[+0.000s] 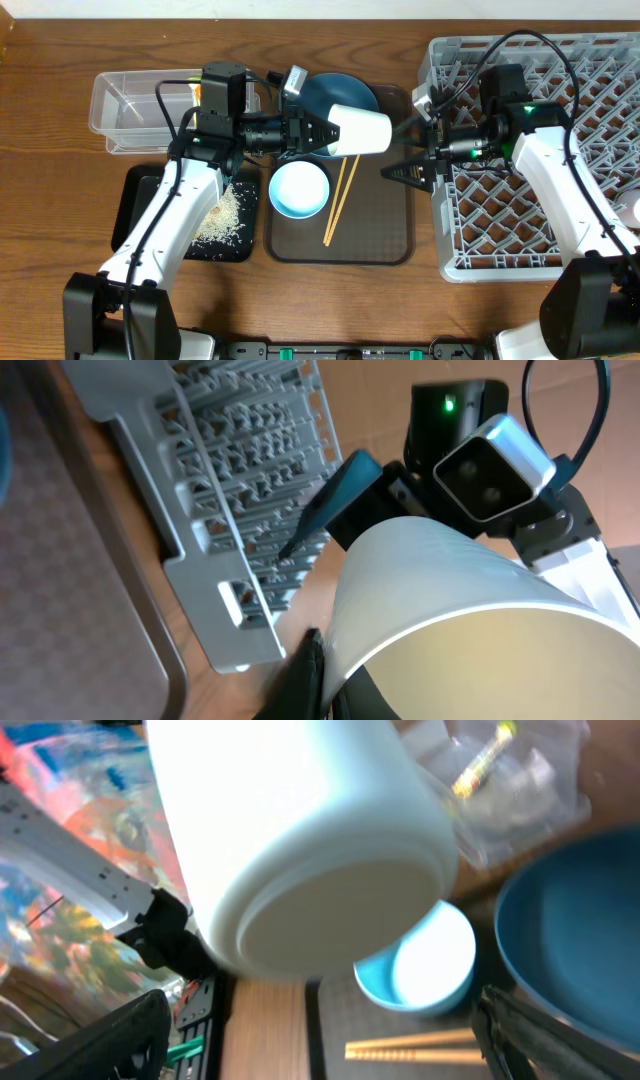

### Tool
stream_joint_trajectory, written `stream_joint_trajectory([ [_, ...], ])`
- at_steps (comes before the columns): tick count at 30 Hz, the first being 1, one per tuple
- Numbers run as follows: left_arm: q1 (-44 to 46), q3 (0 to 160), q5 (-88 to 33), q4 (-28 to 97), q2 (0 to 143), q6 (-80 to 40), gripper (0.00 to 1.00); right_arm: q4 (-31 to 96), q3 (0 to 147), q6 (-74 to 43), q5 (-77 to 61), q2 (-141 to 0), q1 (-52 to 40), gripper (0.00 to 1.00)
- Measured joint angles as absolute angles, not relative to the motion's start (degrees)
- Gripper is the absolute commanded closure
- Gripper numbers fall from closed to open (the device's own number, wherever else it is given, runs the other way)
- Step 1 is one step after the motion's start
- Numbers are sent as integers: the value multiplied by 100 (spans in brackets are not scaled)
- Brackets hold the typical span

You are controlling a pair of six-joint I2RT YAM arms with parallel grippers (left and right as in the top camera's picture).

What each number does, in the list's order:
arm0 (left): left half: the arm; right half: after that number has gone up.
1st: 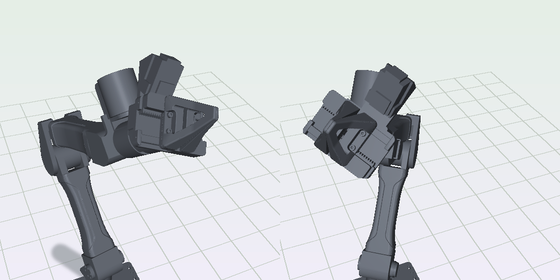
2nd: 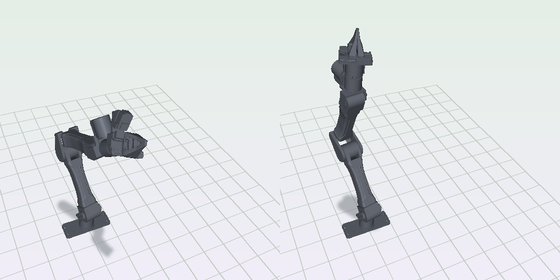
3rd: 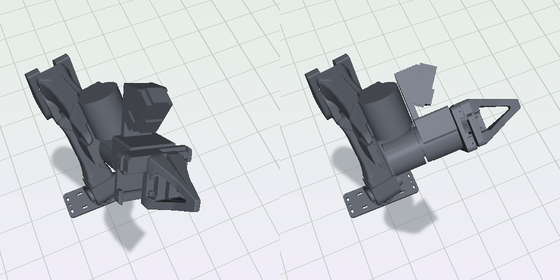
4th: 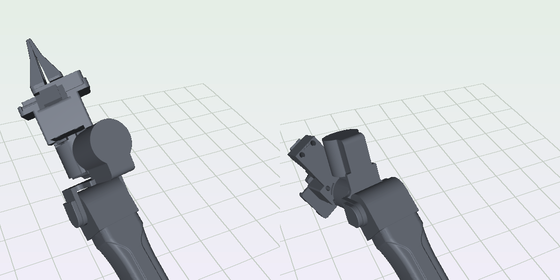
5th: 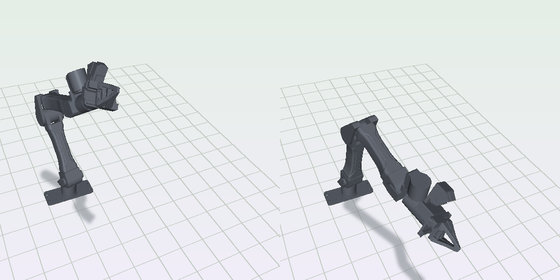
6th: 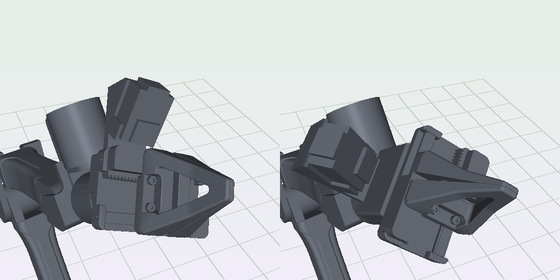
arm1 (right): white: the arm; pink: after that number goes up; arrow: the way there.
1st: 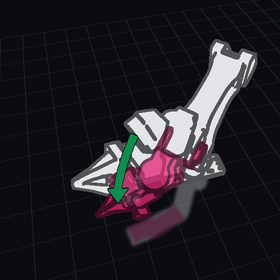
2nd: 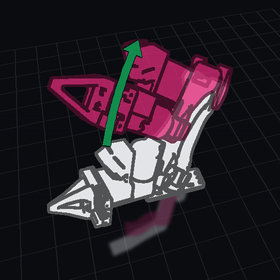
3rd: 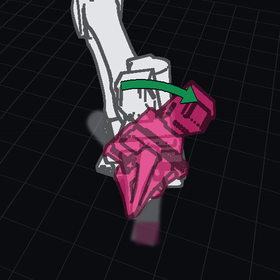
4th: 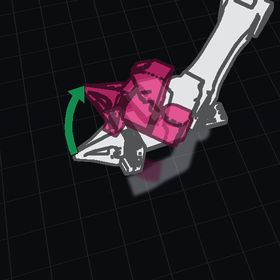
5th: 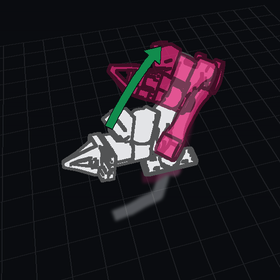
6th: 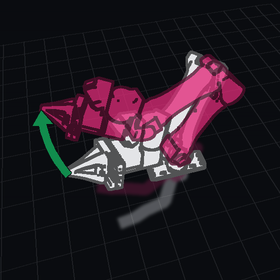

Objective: Sort waste into correct bins and load items into the dishwasher rack
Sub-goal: 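Lift the cream cup and hand it to the right gripper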

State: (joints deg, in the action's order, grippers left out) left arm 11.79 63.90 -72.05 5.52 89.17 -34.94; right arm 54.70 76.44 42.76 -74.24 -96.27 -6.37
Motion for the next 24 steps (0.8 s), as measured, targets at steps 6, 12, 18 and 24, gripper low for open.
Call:
stream_joint_trajectory([
  [6,1186,6390,-7487,552,8917,-3564,94,4698,7642,4300,-7806,-9627,-784,8],
  [12,1267,6390,-7673,552,8917,-3607,94,4206,7642,4309,-8263,-9627,-812,16],
  [18,1315,6390,-7717,550,8917,-3621,94,4036,7642,4316,-8560,-9627,-884,23],
  [24,1317,6390,-7717,548,8917,-3625,94,3951,7642,4362,-8733,-9627,-882,42],
])
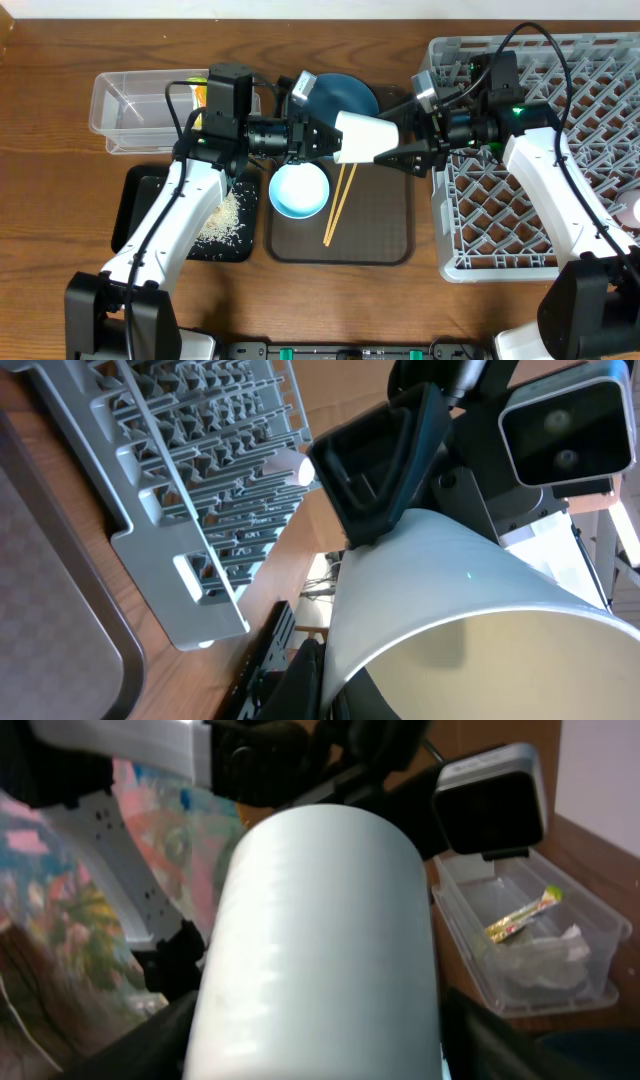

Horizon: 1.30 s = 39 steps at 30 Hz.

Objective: Sort waste into correct bins and load items into the dishwasher rack
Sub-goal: 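Lift the cream cup and hand it to the right gripper, then place the cream cup upside down in the rack with the right gripper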

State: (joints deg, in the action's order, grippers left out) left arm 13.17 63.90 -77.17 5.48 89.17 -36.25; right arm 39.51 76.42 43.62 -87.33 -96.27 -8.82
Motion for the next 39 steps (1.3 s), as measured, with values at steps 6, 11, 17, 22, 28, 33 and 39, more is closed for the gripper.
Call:
stream_joint_trajectory([
  [6,1306,6390,-7723,550,8917,-3616,92,3955,7642,4289,-8746,-9627,-880,49],
  [11,1328,6390,-7745,541,8917,-3586,73,3957,7642,4287,-8742,-9627,-884,47],
  [17,1341,6390,-7443,766,8917,-3323,61,3959,7642,3745,-8248,-9627,-882,55],
  [22,1332,6392,-6213,1946,8917,-2757,55,3992,7642,2716,-7057,-9627,-854,61],
  [28,1153,6392,-4578,3258,8917,-2021,52,4617,7712,1861,-5857,-9627,-242,74],
  [33,685,6392,-3739,3854,8796,-1573,53,5518,8252,1393,-4654,-9585,521,91],
  [39,180,6392,-3205,4040,8099,-1330,53,6517,9343,622,-2792,-9439,1525,99],
])
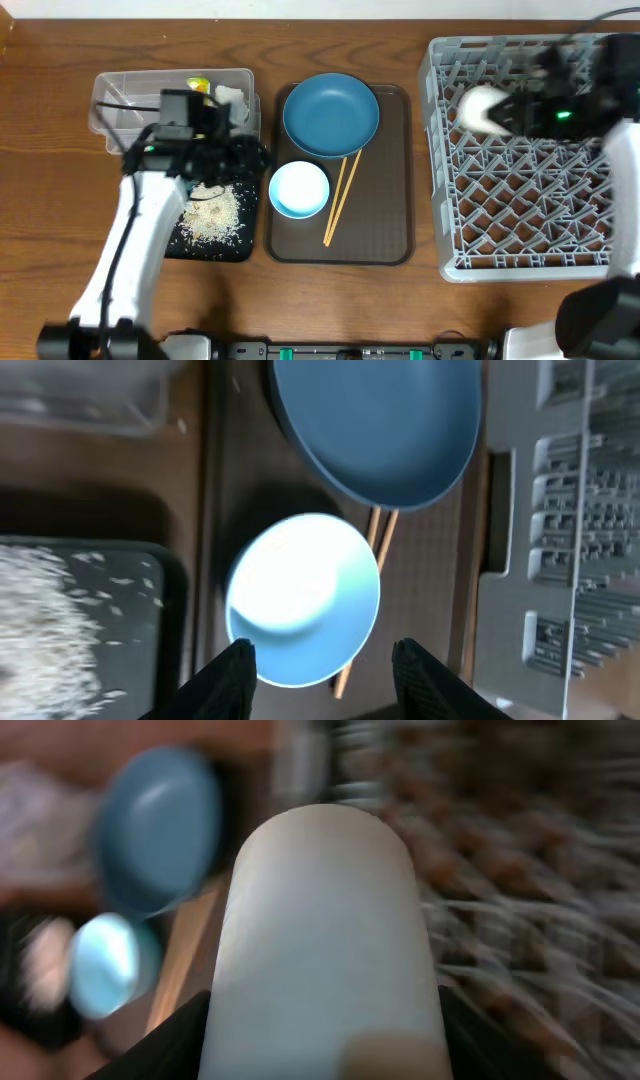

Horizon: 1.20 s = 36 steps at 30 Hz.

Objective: Sort waste into correct bins and load items into the dishwasher rack
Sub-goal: 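Place the cream cup upside down in the rack with the right gripper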

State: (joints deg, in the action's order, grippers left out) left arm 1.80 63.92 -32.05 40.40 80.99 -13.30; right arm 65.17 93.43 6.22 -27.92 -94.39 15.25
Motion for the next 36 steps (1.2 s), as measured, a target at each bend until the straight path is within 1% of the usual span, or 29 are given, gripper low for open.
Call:
stream_joint_trajectory([
  [6,161,6394,-3039,4034,7684,-1194,53,6960,9738,89,-1374,-9358,2392,99],
  [15,161,6392,-2958,4053,7673,-1175,53,7428,9741,-489,303,-9640,3081,99],
  [21,161,6392,-2956,4115,7673,-1173,53,7319,9741,-598,650,-10114,3286,99],
  [33,161,6392,-2956,4117,7673,-1173,53,6936,9741,-615,687,-10923,3326,98],
  [34,161,6392,-2956,4117,7673,-1173,53,6938,9741,-615,685,-10978,3326,95],
  [35,161,6394,-2956,4117,7673,-1173,53,6938,9741,-615,687,-11021,3326,87],
  [36,161,6392,-2956,4117,7673,-1173,53,6945,9741,-615,685,-11059,3326,75],
])
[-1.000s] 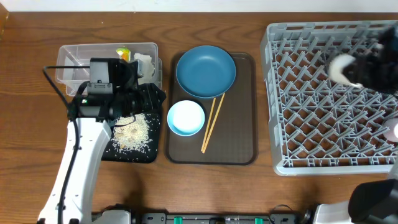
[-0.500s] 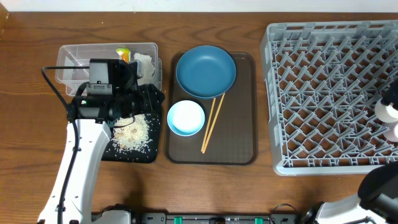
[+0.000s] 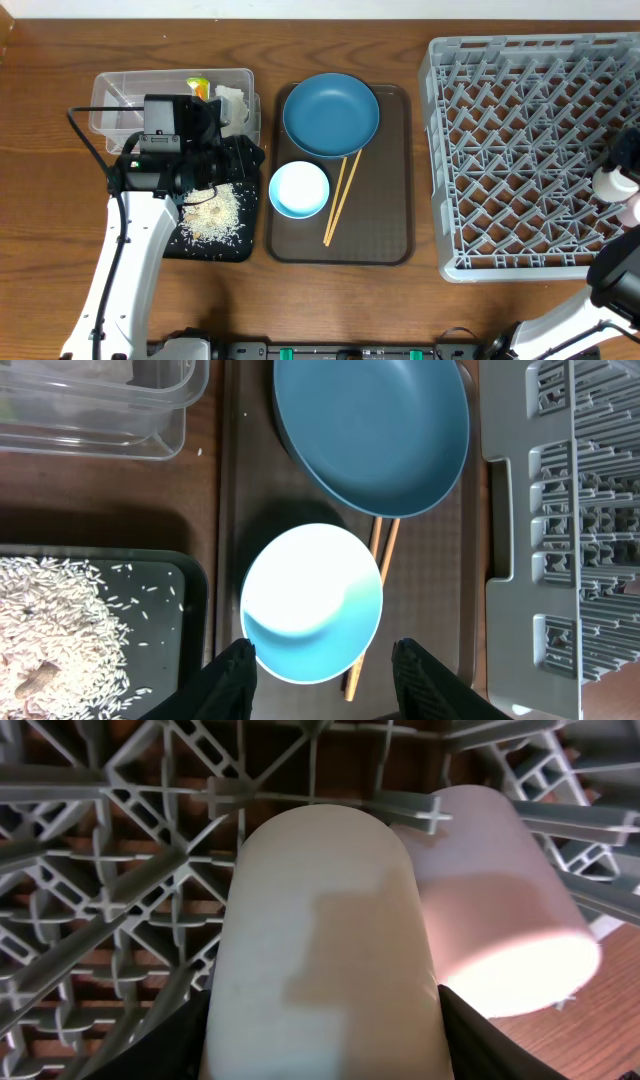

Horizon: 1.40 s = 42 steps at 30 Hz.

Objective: Sort waste into correct bins and load items into the dishwasher rack
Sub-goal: 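Place the cream cup upside down in the rack with the right gripper, then reach the right gripper to the blue plate rim and grasp it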

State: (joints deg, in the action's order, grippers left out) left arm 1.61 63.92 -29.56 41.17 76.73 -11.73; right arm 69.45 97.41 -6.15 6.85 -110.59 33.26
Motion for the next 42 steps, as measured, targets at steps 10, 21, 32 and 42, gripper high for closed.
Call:
stream_joint_trajectory([
  [10,161,6392,-2956,4117,7673,-1173,52,7002,9741,-690,460,-11122,3326,25],
  [21,161,6392,-2956,4167,7673,-1173,52,7131,10191,-672,-198,-10936,3319,23],
  [32,161,6392,-2423,4764,7673,-1170,51,6571,10398,-499,-2036,-10136,2003,23],
  [42,161,6394,-1881,5083,7673,-1170,51,5540,10396,-499,-1673,-10294,-408,23],
])
